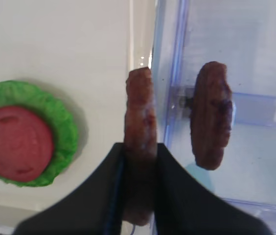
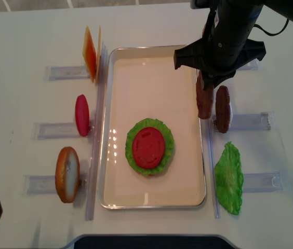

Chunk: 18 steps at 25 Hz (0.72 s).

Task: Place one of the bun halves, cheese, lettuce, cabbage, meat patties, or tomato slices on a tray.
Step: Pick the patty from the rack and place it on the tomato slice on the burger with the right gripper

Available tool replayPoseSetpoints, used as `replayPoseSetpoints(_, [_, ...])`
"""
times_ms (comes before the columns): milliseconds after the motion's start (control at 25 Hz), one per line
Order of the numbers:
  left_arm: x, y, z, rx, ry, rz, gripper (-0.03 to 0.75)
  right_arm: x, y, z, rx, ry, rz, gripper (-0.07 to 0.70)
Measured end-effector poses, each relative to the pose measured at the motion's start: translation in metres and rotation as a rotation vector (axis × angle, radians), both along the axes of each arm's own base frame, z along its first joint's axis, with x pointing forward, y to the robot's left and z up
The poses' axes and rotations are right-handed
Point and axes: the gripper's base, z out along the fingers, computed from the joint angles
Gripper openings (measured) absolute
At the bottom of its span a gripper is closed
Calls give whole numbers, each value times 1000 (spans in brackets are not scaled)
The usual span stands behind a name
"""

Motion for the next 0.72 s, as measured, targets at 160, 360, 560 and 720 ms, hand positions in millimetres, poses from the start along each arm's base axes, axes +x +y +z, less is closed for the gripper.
replayPoseSetpoints(160, [0,0,0,0,0,0,692,-10,2,15,73,-5,28,134])
replayPoseSetpoints(360, [0,0,0,0,0,0,692,-25,11,27,173,-101,55,134])
replayPoseSetpoints(560, [0,0,0,0,0,0,692,-40,15,8,284,-107,47,134])
replayPoseSetpoints(720, [0,0,0,0,0,0,692,-54,16,-4,438,-120,48,134])
